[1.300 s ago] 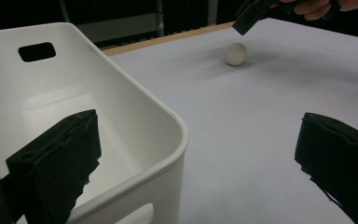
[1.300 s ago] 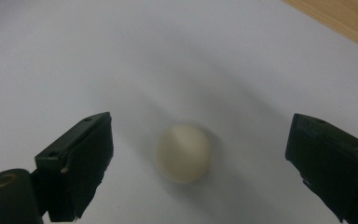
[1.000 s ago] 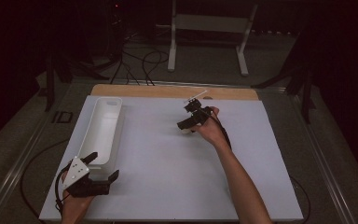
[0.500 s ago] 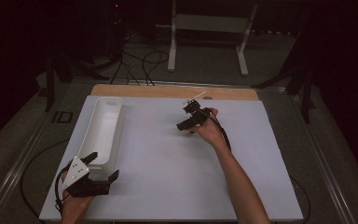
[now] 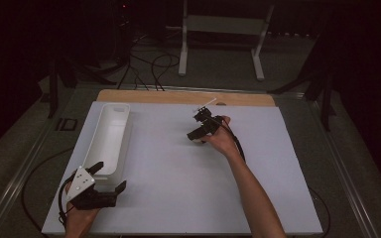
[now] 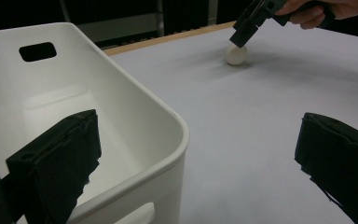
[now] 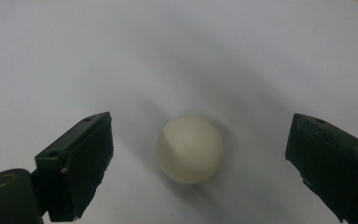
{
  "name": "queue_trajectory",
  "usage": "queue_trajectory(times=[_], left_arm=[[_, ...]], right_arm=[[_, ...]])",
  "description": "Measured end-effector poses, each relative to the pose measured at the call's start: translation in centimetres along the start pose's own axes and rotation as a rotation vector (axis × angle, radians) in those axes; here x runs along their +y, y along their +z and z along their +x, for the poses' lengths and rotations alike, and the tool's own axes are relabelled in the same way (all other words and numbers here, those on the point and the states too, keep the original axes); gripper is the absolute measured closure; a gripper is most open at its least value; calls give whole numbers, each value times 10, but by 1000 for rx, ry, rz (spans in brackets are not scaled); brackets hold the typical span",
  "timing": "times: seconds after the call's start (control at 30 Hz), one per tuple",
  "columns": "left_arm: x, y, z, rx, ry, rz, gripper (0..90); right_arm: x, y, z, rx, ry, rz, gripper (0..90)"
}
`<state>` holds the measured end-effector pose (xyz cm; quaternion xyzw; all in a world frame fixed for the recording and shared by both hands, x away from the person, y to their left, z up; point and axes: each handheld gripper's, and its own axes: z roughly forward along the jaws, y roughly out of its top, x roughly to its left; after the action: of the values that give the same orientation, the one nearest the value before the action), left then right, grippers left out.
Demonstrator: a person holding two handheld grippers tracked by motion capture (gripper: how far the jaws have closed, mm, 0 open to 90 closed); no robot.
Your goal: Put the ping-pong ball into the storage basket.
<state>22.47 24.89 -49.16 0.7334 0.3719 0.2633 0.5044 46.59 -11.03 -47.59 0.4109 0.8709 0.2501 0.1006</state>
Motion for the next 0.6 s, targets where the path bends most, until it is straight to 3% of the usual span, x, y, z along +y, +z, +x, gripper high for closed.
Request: queue_trajectory(times=[0.6], left_arm=[[0, 0, 0, 2, 2, 2, 9]], right_arm=[[0, 10, 3, 2, 9, 43, 73]])
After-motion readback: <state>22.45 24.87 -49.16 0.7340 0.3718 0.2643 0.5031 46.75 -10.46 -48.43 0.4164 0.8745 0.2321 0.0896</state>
